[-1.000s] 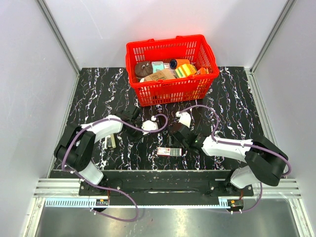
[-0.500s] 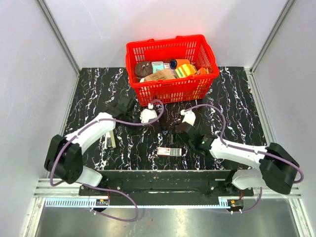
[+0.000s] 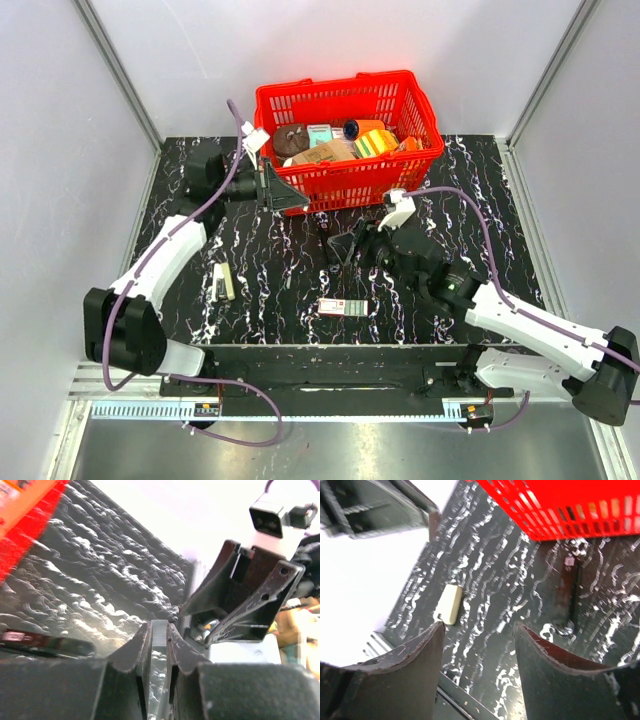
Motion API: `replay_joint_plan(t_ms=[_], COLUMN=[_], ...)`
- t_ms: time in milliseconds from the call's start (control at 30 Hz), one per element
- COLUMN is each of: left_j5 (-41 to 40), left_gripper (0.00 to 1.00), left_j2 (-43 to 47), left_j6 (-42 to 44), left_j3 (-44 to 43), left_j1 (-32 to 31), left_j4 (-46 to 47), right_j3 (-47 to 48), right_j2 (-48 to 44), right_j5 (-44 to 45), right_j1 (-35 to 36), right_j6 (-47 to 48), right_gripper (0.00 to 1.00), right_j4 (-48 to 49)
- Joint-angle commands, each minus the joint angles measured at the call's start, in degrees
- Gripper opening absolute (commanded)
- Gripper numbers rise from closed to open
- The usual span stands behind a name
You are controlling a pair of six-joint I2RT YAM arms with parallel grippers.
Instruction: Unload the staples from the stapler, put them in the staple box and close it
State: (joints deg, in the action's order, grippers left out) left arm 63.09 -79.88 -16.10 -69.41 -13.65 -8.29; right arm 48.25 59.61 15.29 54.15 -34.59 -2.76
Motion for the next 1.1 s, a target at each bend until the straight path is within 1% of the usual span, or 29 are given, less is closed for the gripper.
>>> replay_joint_plan(t_ms=[0,67,100,133,167,367,533,733,967,1067], left_j5=[7.9,5.9,4.9,4.5,4.5,4.1,4.2,4.6,4.4,4.4], left_gripper=[0.0,0.0,0.0,0.0,0.0,0.0,0.0,0.0,0.0,0.0], left_j2=[-2.5,-6.4,-8.3,-9.5,-10.1,-8.5,-7.8,-7.3,-7.0,-6.8], left_j6=[-60.2,-75.7,-80.9,-84.8,-86.4,-85.9,-85.8,-86.0,-86.6,-86.5], left_j3=[11.0,13.2,13.8,13.8,13.8,17.0,19.1,19.8,20.1,20.1], left_j1=[0.0,0.0,0.0,0.0,-0.1,-1.0,-2.3,-2.8,-3.2,-3.3], left_j4=[63.5,82.7,90.1,93.8,95.7,95.8,96.4,96.7,97.5,97.5], right_j3=[3.8,4.3,4.6,4.8,5.2,7.5,8.3,7.8,6.9,7.4], right_j2=[-0.8,-0.9,-0.9,-0.7,-0.6,2.3,4.5,5.6,6.4,7.6], right_j5=[-3.8,-4.8,-5.2,-5.8,-6.1,-7.6,-10.5,-13.4,-15.1,-17.4], right_j1=[-0.3,-0.3,-0.3,-0.3,-0.3,-0.4,-1.5,-2.9,-5.0,-5.5], right_j6=[1.2,0.8,0.4,0.1,0.0,-0.5,-2.4,-5.2,-8.4,-8.9], right_gripper=[0.61,0.6,0.6,0.6,0.59,0.59,0.56,0.56,0.56,0.55], right_j4=[5.4,6.8,7.6,8.2,8.8,11.3,15.0,19.0,21.5,21.6])
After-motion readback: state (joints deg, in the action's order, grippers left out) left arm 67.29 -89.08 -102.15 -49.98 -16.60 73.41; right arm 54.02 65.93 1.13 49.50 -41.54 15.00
